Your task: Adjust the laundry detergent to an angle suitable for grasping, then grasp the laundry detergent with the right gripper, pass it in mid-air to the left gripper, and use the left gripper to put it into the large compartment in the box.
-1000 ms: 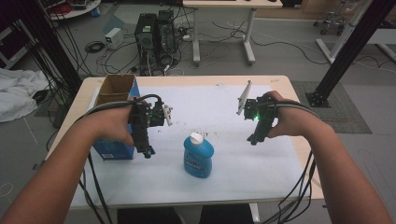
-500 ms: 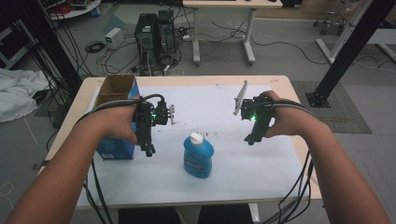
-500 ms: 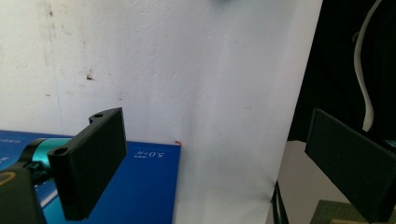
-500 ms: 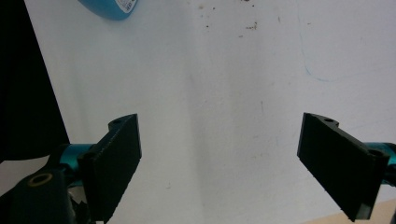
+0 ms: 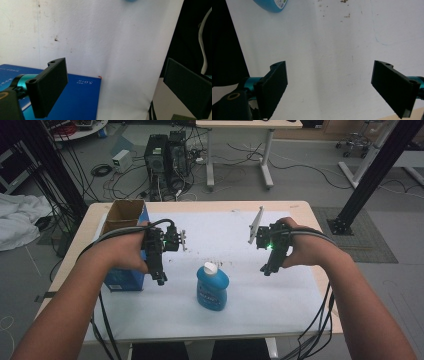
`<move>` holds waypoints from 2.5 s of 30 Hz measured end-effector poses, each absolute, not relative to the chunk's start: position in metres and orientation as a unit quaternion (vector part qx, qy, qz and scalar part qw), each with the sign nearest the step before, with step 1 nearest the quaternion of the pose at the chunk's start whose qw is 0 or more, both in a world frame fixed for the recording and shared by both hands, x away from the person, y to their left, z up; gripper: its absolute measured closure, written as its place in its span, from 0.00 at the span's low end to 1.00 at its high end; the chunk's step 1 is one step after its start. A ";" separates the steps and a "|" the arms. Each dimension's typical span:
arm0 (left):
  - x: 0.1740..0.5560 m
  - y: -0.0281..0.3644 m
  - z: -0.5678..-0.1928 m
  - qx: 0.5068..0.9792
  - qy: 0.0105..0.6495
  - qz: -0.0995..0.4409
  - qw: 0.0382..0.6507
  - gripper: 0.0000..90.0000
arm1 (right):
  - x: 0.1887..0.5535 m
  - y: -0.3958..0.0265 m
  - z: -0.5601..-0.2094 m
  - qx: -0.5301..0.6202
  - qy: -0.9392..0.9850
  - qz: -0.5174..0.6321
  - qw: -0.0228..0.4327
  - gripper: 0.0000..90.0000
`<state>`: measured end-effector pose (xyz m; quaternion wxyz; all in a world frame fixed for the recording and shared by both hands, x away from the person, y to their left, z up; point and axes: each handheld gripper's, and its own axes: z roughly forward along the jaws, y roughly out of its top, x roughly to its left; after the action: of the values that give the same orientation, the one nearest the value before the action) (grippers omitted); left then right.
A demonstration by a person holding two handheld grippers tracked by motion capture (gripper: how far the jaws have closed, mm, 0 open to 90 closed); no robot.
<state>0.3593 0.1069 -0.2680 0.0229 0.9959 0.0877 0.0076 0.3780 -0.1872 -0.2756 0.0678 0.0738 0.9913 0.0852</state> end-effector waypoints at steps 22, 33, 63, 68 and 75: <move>0.363 0.104 -0.268 0.997 0.075 -0.002 0.017 0.06 | 0.380 -0.191 -0.273 0.076 0.991 0.087 0.070 0.14; 0.359 0.109 -0.273 0.997 0.074 0.001 0.028 0.06 | 0.367 -0.198 -0.271 0.092 0.988 0.108 0.068 0.14; 0.355 0.114 -0.282 0.995 0.058 -0.013 0.082 0.06 | 0.323 -0.215 -0.315 0.153 0.959 0.236 0.020 0.14; 0.355 0.116 -0.282 0.995 0.058 -0.012 0.083 0.06 | 0.317 -0.211 -0.323 0.154 0.956 0.249 0.019 0.14; 0.355 0.118 -0.281 0.995 0.054 -0.008 0.086 0.06 | 0.310 -0.205 -0.335 0.167 0.944 0.282 0.020 0.14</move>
<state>0.3548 0.1182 -0.2810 0.0862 0.9948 0.0543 -0.0082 0.3101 -0.2046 -0.3351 0.0195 0.1669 0.9445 0.2825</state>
